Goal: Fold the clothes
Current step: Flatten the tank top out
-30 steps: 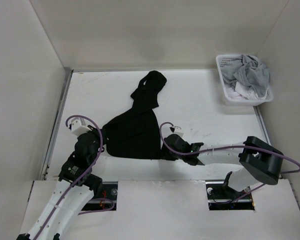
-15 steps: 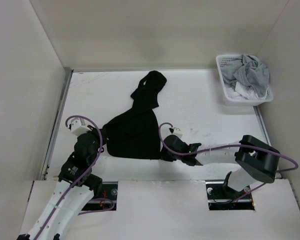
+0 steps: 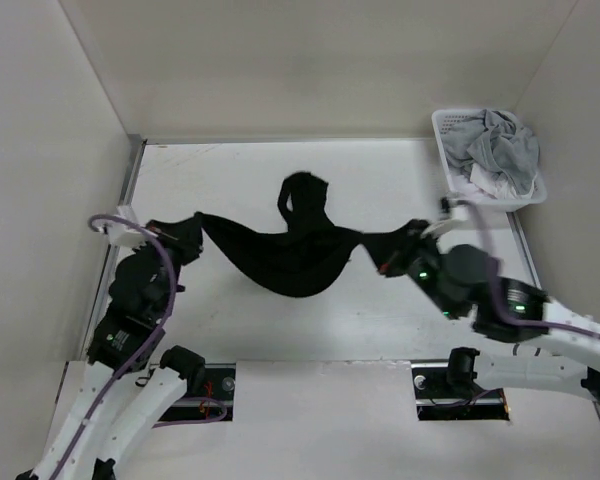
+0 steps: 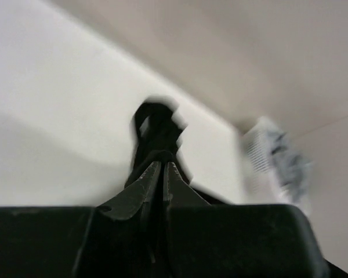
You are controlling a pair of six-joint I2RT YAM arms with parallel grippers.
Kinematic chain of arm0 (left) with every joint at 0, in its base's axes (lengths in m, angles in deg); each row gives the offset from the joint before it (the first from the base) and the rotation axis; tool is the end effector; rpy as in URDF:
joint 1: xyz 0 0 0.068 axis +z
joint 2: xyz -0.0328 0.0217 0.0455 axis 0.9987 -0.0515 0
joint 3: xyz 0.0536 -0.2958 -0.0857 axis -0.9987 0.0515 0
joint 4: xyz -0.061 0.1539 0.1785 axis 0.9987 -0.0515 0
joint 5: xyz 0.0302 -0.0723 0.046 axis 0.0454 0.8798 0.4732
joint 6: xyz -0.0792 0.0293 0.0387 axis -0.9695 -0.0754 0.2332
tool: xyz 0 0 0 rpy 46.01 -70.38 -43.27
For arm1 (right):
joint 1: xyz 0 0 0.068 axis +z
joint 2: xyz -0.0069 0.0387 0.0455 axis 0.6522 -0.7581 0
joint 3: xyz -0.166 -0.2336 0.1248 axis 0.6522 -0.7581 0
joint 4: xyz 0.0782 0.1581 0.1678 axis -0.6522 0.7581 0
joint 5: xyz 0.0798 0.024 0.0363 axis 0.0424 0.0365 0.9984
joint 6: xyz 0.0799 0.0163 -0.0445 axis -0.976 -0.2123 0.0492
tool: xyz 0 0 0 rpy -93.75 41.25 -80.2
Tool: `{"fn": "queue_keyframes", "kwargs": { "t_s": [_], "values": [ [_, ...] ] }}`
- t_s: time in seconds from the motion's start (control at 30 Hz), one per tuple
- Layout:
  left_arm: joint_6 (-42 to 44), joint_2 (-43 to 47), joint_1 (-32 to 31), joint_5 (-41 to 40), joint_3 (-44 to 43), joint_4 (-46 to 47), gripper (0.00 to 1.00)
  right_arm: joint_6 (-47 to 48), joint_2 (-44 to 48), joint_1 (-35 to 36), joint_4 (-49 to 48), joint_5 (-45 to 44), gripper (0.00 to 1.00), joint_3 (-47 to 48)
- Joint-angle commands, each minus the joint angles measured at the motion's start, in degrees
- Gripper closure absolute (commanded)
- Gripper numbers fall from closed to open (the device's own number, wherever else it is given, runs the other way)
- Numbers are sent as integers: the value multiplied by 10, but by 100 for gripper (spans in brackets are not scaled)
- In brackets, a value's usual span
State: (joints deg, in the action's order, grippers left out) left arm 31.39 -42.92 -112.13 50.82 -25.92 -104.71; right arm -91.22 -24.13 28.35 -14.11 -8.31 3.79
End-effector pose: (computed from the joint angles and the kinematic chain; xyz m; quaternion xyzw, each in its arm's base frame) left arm 0.0991 -0.0091 0.3676 -0.2559 0.6798 -0.2557 0.6379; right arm 0.1063 0.1380 0.4189 0.0421 0.7509 0.3797 0.5387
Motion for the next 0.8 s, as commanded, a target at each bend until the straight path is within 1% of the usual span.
{"fn": "queue_keyframes", "kwargs": {
  "t_s": [0.0, 0.1, 0.17, 0.27, 0.3, 0.37, 0.47, 0.53, 0.63, 0.67, 0.7, 0.77],
  "values": [
    [11, -3, -4, -8, -116, 112, 99, 149, 28, 51, 81, -173, 100, 147],
    [15, -24, -4, -2, -201, 140, 99, 276, -2, 105, 42, -255, 100, 276],
    [20, -42, -7, 5, -268, 150, 99, 368, -21, 129, -19, -265, 100, 328],
    [34, -73, 1, 17, -352, 154, 99, 485, -44, 137, -114, -259, 100, 385],
    [39, -82, 4, 19, -368, 154, 99, 511, -51, 140, -139, -256, 100, 399],
    [47, -103, 9, 19, -395, 148, 99, 541, -69, 141, -158, -244, 100, 425],
    [60, -128, 11, 9, -391, 160, 98, 559, -98, 129, -173, -224, 100, 431],
    [64, -152, 17, -2, -367, 162, 98, 537, -114, 62, -163, -193, 100, 416],
    [56, -176, 25, -19, -301, 169, 98, 442, -124, -47, -105, -123, 100, 379],
    [51, -182, 31, -24, -275, 178, 98, 379, -132, -113, -66, -59, 100, 366],
    [49, -191, 42, -28, -254, 189, 98, 338, -139, -151, -45, -12, 100, 359],
    [38, -226, 74, -28, -227, 204, 98, 261, -169, -273, -20, 120, 100, 346]
  ]
}}
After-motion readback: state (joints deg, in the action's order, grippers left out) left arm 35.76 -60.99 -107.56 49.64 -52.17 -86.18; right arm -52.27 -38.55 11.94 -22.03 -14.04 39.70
